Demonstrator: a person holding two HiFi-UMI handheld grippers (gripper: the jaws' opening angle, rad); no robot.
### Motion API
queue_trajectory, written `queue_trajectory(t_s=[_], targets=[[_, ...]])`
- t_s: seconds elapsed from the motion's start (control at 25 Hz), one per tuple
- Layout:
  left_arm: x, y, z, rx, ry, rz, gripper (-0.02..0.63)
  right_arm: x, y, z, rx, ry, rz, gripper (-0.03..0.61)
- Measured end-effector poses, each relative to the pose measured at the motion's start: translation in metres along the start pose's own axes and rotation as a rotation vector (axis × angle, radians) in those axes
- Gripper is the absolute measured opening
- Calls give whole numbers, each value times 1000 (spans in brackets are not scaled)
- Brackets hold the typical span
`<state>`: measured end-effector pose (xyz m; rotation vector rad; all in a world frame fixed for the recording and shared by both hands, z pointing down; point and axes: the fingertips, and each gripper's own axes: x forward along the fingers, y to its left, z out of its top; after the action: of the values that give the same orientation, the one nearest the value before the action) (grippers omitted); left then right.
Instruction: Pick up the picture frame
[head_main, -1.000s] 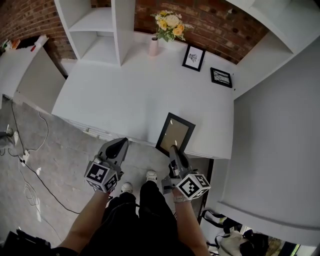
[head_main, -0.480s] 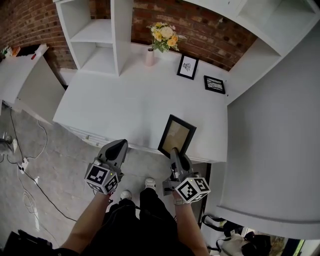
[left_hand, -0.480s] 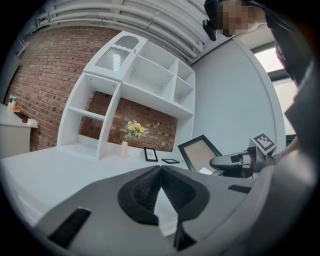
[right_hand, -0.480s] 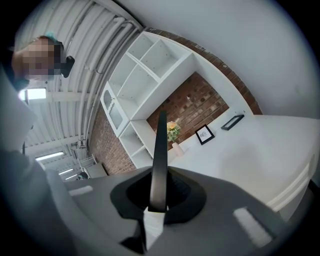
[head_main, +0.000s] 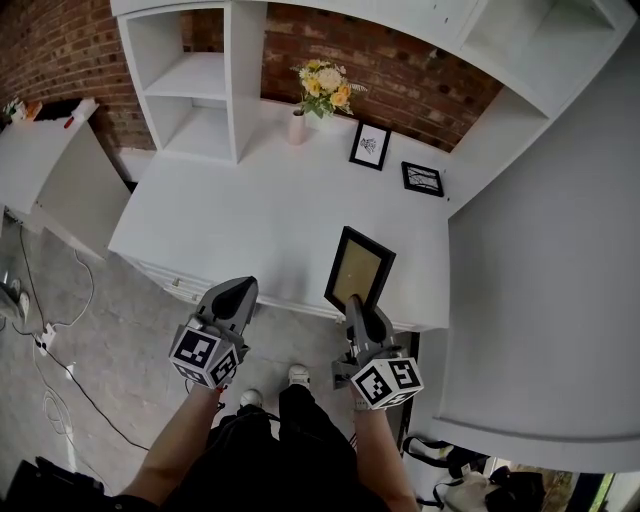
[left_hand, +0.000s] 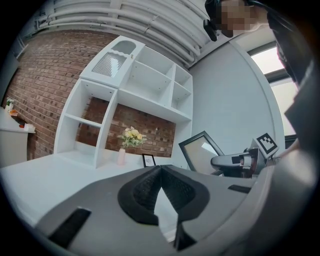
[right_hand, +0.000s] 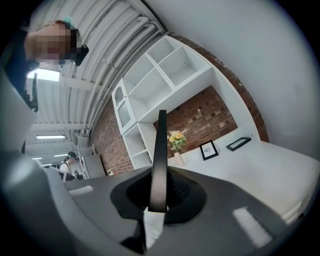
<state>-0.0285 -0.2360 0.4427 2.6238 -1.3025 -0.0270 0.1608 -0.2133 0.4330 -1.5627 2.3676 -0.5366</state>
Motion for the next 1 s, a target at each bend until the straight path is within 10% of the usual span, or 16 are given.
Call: queue_trajectory(t_s=[1.0], targets=[[5, -8, 34, 47, -62, -39, 9, -11, 13, 40, -168, -94, -23, 23]])
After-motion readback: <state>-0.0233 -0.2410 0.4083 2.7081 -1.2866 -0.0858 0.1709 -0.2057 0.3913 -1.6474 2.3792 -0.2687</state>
